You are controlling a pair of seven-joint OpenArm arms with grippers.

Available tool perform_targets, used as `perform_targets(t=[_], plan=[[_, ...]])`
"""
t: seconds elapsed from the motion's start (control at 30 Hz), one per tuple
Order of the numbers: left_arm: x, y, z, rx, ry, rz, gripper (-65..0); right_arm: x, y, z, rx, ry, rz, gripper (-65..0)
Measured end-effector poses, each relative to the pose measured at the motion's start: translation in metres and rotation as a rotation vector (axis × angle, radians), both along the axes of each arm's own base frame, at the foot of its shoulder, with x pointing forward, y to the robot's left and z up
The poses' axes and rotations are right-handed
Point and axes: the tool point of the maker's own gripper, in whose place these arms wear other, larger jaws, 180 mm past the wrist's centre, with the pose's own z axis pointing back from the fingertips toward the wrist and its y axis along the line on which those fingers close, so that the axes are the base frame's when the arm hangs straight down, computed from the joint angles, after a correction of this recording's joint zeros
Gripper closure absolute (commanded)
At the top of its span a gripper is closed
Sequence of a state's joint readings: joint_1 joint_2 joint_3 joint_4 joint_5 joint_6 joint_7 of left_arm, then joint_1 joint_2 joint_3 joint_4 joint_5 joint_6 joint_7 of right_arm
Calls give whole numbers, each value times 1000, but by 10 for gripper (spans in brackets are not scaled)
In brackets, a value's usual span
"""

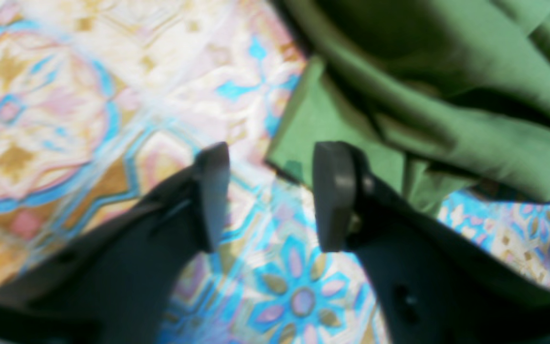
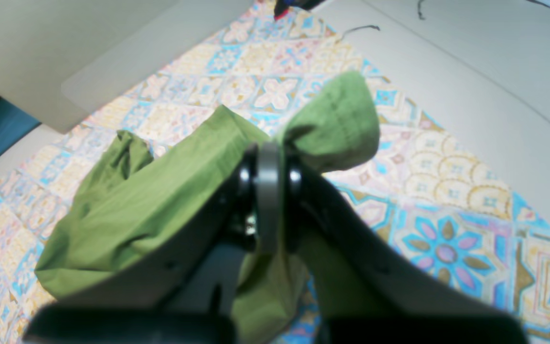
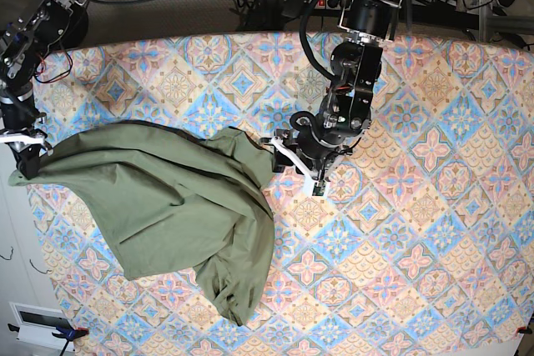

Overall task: Layout the t-shirt on the table in an organized manner, then fold the t-shirt properly
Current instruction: 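Lift the shirt and pull the grippers apart to stretch it out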

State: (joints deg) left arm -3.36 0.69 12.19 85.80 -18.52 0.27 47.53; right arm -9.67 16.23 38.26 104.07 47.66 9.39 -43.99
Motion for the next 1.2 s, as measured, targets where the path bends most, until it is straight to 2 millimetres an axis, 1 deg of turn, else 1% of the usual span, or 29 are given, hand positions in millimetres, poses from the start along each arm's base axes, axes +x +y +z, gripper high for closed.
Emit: perform_targets(t=[0.03,0.2,0.33,0.37,0.4,0.5,0.57,0.6,0.63,0.67,0.7,0.77,0.8,0.83,0.9,0.93,1.03,1.13,1.2], plan=[[1,-3,-2,-4,8,-1,-348,0,0,0,0,0,0,-6],[7,-14,-24,-12,82,3,-351,0,0,0,0,-1,2,-6],[24,-30,-25,-31,87,-5,-343,0,0,0,3,-2,2,-5],[26,-35,-26,-40,75,-1,-315,1,0,1,3,-4,2,-5],[26,-35,-27,-41,69,3,-257,1,0,1,3,-5,2,-5],[22,-34,-32,-36,85,1,0,1,0,1,2,-4,2,-5],[20,-32,-34,-29,91,-3,0,1,1,1,3,-4,2,-5],[19,-27,-36,-23,94,-4,0,1,1,1,3,-5,3,-5],[15,-7,-41,9,112,-4,0,1,1,1,3,-4,3,-5],[11,1,-40,24,119,-17,0,0,1,0,3,-1,3,-5],[8,12,-37,35,116,-16,0,0,1,-1,4,3,4,-5],[4,46,-28,74,80,1,0,0,2,-1,5,2,6,-5],[3,65,-20,92,62,6,0,0,2,-1,5,2,6,-5],[5,80,-12,107,38,7,0,0,1,-1,5,2,5,-5],[16,106,11,113,-20,32,0,0,2,-2,7,6,8,-5],[22,120,23,102,-44,55,0,1,3,-2,8,5,13,-5],[28,160,46,53,-45,138,0,1,4,-2,6,4,15,-5],[27,192,64,3,-48,187,0,-8,5,-12,4,41,19,-5],[31,223,83,20,-88,229,0,-18,9,-23,9,87,32,-5]])
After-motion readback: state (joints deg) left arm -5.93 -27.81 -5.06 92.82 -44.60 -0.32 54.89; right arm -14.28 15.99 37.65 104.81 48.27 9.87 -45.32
